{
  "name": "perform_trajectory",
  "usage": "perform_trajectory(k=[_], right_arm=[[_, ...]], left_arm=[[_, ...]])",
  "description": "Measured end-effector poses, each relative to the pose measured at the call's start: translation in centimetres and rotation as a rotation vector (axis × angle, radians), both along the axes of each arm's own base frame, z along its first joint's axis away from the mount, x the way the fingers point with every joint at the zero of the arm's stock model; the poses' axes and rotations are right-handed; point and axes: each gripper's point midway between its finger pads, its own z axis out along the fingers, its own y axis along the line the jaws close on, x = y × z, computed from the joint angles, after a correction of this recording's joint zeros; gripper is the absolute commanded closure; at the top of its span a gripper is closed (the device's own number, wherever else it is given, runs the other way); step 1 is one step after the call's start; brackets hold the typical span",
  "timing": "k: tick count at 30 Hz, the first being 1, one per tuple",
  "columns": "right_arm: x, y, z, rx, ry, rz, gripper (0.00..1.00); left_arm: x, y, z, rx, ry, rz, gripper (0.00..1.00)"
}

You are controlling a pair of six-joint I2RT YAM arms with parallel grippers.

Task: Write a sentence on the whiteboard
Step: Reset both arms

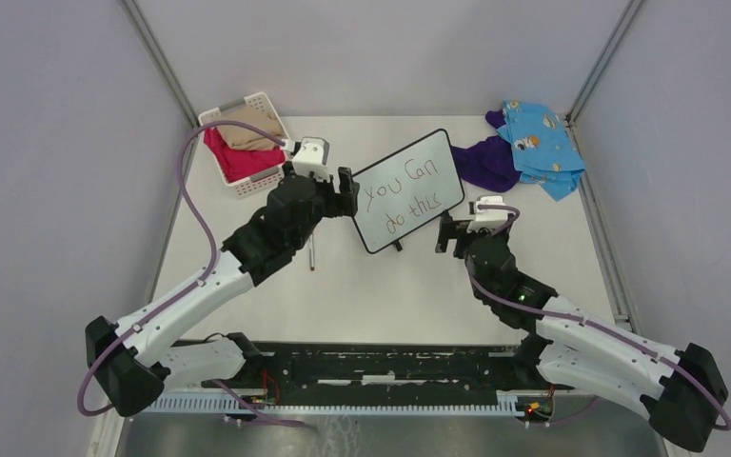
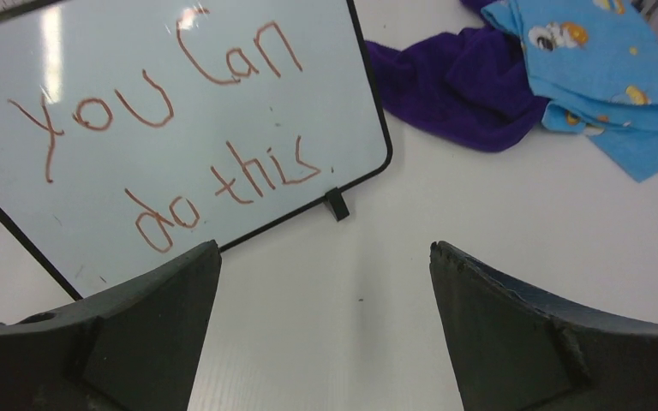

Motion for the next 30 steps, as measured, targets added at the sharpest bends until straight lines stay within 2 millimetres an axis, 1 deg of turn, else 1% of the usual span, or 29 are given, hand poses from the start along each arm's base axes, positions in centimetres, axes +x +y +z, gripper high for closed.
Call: perform_trajectory(k=[1,5,7,9,12,14,16,17,19,22,25,27,30], right_arm=[[0.1,0.0,0.8,-0.004,-0.013,0.000,0.02],[0.3,-0.3,5.6,-0.011,-0.099,0.012,0.02],[0.2,-0.2,8.2,-0.016,-0.149,0.037,0.02],[0.0,0.1,10.0,-0.016,-0.194,0.082,0.02],[-0.4,0.9,11.4,-0.021,-0.243,0.148,0.02],[-0.3,1.6,11.1,-0.030,-0.246,0.181,0.02],[-0.1,2.4,9.6,-0.048,-0.221,0.208,0.02],[0.0,2.8,8.3,-0.058,-0.195,0.222,0.02],[0.1,3.5,5.0,-0.077,-0.127,0.245,0.02],[-0.4,4.1,-1.5,-0.126,0.015,0.282,0.02],[-1.2,3.9,-6.0,-0.161,0.115,0.296,0.02],[-1.4,3.8,-7.7,-0.172,0.157,0.296,0.02],[-1.3,4.3,-9.2,-0.169,0.194,0.303,0.02]], left_arm=[[0.0,0.0,-0.3,0.003,-0.003,-0.004,0.13],[-0.4,0.2,-1.7,0.031,0.006,-0.016,0.12],[-0.4,0.3,-2.0,0.037,0.008,-0.017,0.11],[-0.4,0.3,-1.9,0.033,0.004,-0.017,0.11],[-0.5,0.4,-1.7,0.025,-0.005,-0.017,0.12],[-0.7,0.5,-1.7,0.021,-0.011,-0.020,0.12],[-1.0,0.8,-1.7,0.021,-0.018,-0.025,0.12],[-1.2,0.9,-1.7,0.020,-0.023,-0.026,0.13],[-1.4,1.1,-1.7,0.018,-0.030,-0.027,0.13],[-1.5,1.2,-1.7,0.014,-0.033,-0.027,0.13],[-1.5,1.2,-1.7,0.014,-0.034,-0.027,0.13],[-1.5,1.2,-1.7,0.014,-0.034,-0.027,0.13],[-1.5,1.2,-1.7,0.014,-0.034,-0.026,0.13]])
